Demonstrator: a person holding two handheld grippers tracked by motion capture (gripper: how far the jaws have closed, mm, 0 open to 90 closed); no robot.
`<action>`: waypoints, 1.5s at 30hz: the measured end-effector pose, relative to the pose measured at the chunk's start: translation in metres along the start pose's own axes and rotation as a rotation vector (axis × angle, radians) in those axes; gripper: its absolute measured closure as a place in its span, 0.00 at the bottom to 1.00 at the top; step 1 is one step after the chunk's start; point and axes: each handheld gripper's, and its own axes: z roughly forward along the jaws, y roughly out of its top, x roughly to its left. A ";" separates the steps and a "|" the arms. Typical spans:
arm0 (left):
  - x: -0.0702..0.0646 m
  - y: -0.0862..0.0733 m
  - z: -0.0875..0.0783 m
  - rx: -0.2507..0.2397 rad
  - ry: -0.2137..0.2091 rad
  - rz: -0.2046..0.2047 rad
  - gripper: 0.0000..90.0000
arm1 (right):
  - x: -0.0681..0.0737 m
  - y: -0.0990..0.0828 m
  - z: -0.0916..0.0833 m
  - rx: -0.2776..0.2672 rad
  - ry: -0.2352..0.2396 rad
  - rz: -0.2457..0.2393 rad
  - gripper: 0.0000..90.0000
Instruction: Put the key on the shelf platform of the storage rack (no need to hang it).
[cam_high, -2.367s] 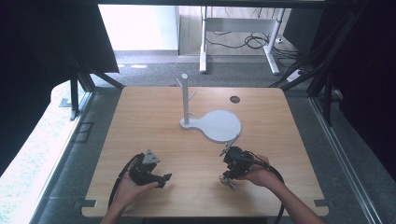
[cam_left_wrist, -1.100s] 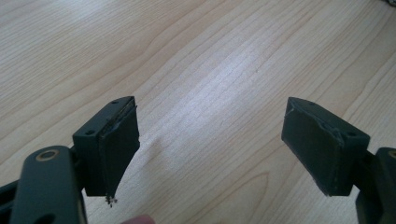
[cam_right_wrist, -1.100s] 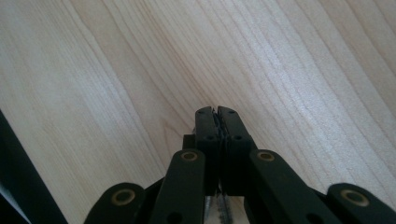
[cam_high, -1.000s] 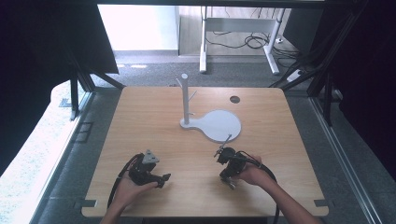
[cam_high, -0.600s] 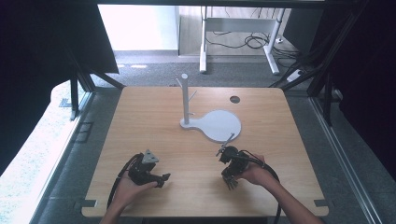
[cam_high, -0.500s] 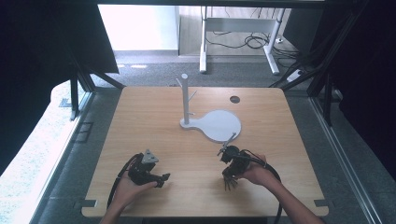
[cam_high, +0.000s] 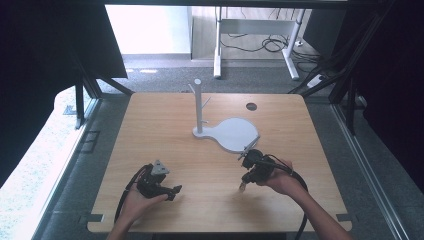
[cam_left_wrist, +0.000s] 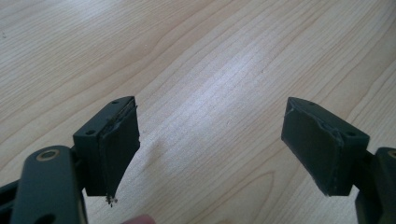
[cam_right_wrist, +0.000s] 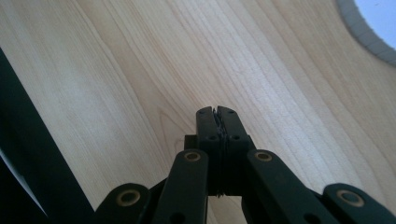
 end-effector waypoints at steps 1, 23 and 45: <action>0.000 0.000 0.000 0.000 0.001 0.000 0.22 | -0.001 0.000 -0.001 -0.001 -0.001 0.001 0.99; 0.000 0.000 0.002 0.002 -0.001 -0.002 0.22 | -0.012 0.013 -0.019 -0.022 -0.048 0.009 0.99; 0.001 -0.001 0.003 0.012 -0.005 0.003 0.22 | -0.024 0.025 -0.023 -0.032 -0.064 0.010 0.99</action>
